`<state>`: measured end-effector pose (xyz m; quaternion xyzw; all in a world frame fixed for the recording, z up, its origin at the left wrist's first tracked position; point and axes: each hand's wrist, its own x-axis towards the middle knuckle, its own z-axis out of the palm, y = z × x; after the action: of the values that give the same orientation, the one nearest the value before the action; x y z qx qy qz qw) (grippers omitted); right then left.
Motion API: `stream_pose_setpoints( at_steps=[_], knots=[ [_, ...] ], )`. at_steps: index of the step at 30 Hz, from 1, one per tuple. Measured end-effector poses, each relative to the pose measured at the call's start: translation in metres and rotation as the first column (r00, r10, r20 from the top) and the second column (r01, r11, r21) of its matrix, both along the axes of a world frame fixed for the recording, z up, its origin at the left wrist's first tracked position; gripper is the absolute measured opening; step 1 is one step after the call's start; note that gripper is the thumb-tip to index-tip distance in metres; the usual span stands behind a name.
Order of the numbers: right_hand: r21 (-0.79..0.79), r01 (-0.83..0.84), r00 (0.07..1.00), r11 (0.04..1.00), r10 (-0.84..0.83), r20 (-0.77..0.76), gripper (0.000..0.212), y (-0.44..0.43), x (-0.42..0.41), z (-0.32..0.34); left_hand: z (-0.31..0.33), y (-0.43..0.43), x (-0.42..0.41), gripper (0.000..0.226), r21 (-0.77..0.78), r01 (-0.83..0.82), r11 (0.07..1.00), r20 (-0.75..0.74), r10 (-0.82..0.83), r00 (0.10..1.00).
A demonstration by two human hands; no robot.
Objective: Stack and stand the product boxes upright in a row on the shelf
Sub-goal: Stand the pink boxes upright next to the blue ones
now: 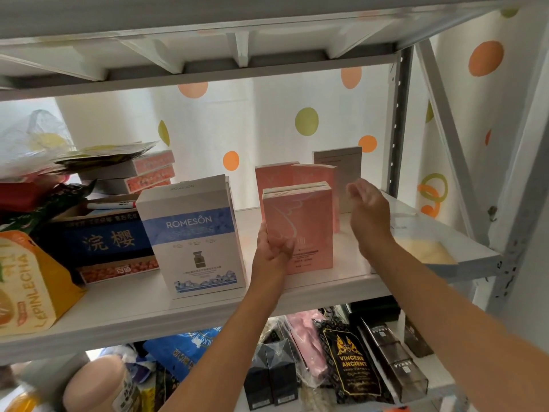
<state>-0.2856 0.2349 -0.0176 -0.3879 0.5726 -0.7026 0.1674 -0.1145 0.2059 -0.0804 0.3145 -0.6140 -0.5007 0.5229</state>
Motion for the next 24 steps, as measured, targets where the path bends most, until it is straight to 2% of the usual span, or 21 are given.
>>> stream_pose_setpoints(
  at_steps=[2,6,10,12,14,17,20,24],
  knots=[
    [0.089,0.024,0.998,0.996,-0.019,-0.056,0.054,-0.024,-0.014,0.004,0.001,0.001,0.0,0.06,0.01,-0.004,1.0,0.013,0.004,1.0],
    [0.256,0.018,0.993,0.966,0.012,-0.116,0.06,-0.06,-0.024,0.012,0.004,0.006,-0.001,0.046,0.01,-0.003,1.0,-0.008,0.004,1.0],
    [0.306,-0.046,0.991,0.951,0.083,-0.11,0.022,-0.08,-0.029,0.004,0.006,0.008,-0.001,0.043,-0.001,-0.027,1.0,0.029,0.027,0.999],
    [0.318,-0.076,0.986,0.945,0.119,-0.117,0.016,-0.083,-0.03,-0.003,0.007,0.009,-0.001,0.037,0.004,-0.047,0.999,0.042,0.047,0.998],
    [0.293,-0.051,0.982,0.955,0.101,-0.161,0.013,-0.076,-0.026,-0.003,0.008,0.01,0.001,0.033,-0.001,-0.055,0.999,0.052,0.055,0.997],
    [0.226,-0.025,0.983,0.974,0.065,-0.172,0.011,-0.06,-0.021,0.002,0.008,0.012,0.001,0.041,-0.002,-0.027,1.0,0.045,0.027,0.999],
    [0.165,-0.135,0.978,0.977,0.158,-0.138,0.024,-0.043,-0.016,0.009,0.009,0.015,0.002,0.046,0.004,-0.001,1.0,0.037,0.001,0.999],
    [0.043,-0.34,0.94,0.939,0.341,-0.007,0.027,-0.017,-0.005,0.01,0.009,0.012,0.001,0.051,-0.006,0.01,1.0,0.023,-0.01,1.0]
  ],
)
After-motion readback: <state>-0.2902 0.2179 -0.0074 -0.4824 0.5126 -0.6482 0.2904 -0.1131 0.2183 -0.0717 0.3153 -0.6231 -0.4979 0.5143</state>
